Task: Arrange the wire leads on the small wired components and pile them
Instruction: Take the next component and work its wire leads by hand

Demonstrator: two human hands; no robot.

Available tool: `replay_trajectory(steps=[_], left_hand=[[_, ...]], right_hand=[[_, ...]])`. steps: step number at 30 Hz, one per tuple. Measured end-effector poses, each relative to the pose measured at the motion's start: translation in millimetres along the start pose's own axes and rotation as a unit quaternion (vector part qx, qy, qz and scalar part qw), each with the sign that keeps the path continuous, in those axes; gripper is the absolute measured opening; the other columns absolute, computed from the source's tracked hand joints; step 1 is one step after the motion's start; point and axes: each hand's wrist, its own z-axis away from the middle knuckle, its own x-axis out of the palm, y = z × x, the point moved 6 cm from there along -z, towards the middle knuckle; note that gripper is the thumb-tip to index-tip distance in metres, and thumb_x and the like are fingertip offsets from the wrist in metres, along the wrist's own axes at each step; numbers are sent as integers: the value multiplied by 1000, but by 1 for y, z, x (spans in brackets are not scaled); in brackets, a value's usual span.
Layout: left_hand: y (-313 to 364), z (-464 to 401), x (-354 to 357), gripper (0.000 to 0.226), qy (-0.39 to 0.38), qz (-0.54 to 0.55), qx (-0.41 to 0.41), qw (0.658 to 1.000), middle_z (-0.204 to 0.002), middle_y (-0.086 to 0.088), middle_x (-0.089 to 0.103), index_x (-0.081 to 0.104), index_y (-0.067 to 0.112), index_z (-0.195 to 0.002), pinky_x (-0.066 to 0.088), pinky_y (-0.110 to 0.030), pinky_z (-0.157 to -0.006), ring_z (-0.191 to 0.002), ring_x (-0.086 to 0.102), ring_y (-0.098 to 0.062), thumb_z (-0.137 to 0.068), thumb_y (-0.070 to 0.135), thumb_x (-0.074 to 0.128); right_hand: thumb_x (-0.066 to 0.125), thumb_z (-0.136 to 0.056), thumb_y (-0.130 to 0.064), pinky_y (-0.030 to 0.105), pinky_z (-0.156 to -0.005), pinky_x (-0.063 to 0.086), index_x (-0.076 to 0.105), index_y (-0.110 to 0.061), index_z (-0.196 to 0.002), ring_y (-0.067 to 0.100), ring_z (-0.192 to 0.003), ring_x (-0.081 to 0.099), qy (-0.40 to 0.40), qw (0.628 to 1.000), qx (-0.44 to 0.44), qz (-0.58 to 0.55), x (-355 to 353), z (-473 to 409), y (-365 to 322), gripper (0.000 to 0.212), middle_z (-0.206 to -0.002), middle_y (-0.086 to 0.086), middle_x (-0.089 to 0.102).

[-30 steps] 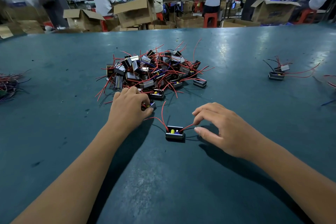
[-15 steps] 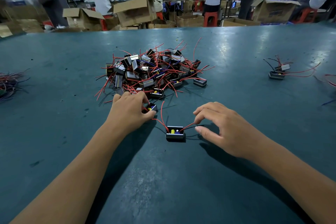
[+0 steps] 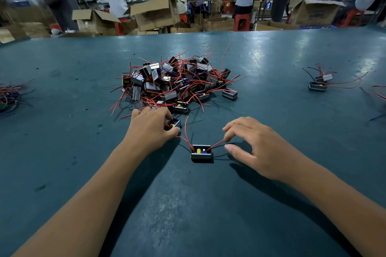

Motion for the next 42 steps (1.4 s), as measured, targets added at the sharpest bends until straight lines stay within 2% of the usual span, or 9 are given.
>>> replay_trajectory(steps=[4, 9, 12, 16, 20, 24, 32, 35, 42], left_hand=[[5, 1, -6, 29, 20, -3, 2, 1000, -94, 6, 68, 68, 23, -105, 27, -38, -86, -99, 57, -22, -90, 48, 64], [18, 11, -52, 22, 221, 100, 6, 970, -83, 3, 70, 65, 16, -98, 25, -33, -80, -80, 63, -24, -88, 37, 67], [38, 23, -69, 33, 265, 139, -2, 954, -83, 2, 73, 65, 15, -102, 36, -37, -86, -76, 67, -26, -84, 43, 65], [71, 38, -76, 32, 250, 222, 36, 942, -83, 8, 70, 63, 16, -98, 49, -49, -82, -71, 66, -19, -80, 40, 76], [107, 53, -70, 35, 222, 225, 102, 943, -82, 17, 61, 61, 21, -101, 46, -38, -73, -63, 47, 5, -81, 45, 76], [119, 59, -61, 36, 174, 244, 113, 947, -87, 15, 64, 63, 20, -105, 48, -32, -65, -65, 45, 0, -80, 39, 80], [124, 60, -59, 48, 119, 271, 108, 949, -91, 14, 67, 62, 23, -110, 52, -35, -65, -69, 61, -8, -74, 49, 82], [122, 59, -57, 50, 103, 301, 106, 942, -95, 16, 68, 64, 24, -115, 53, -34, -70, -72, 65, -6, -75, 50, 79], [116, 55, -46, 30, 43, 413, 54, 908, -87, 13, 73, 70, 22, -105, 59, -39, -73, -75, 69, -9, -81, 40, 74]], right_hand=[[60, -95, -31, 8, -102, 25, 62, -26, -100, -2, -116, 45, 20, 1000, 9, -11, -3, 1, 2, 7, -118, -15, 57], [59, -95, -17, 27, -94, 41, 66, -13, -100, 17, -103, 57, 164, 986, -11, -5, -25, 2, -6, 9, -104, -4, 64], [56, -94, -15, 28, -88, 44, 66, -10, -99, 17, -96, 58, 219, 975, -33, -4, -36, 3, -15, 12, -97, -4, 64], [56, -95, -16, 25, -81, 45, 68, -12, -96, 8, -89, 57, 218, 974, -37, -50, -36, 4, -26, 13, -91, -6, 65], [57, -96, -33, 29, -69, 47, 68, -23, -91, 9, -77, 62, 222, 963, 11, -149, -36, 5, -29, 16, -83, -13, 69], [62, -89, -54, 31, -49, 42, 65, -26, -77, 20, -56, 58, 248, 949, 68, -183, -38, 8, -24, 30, -73, -8, 69], [70, -88, -40, 20, -59, 48, 62, -25, -77, 8, -64, 66, 250, 938, 101, -220, -36, 6, -11, 20, -70, -9, 71], [72, -84, -33, 38, -67, 58, 64, -23, -81, 21, -68, 71, 241, 909, 120, -318, -34, 3, -3, 13, -74, 0, 72], [72, -88, -10, 32, -60, 59, 66, -11, -86, 21, -68, 71, 217, 843, 144, -471, -29, 1, 1, 6, -76, 10, 72]])
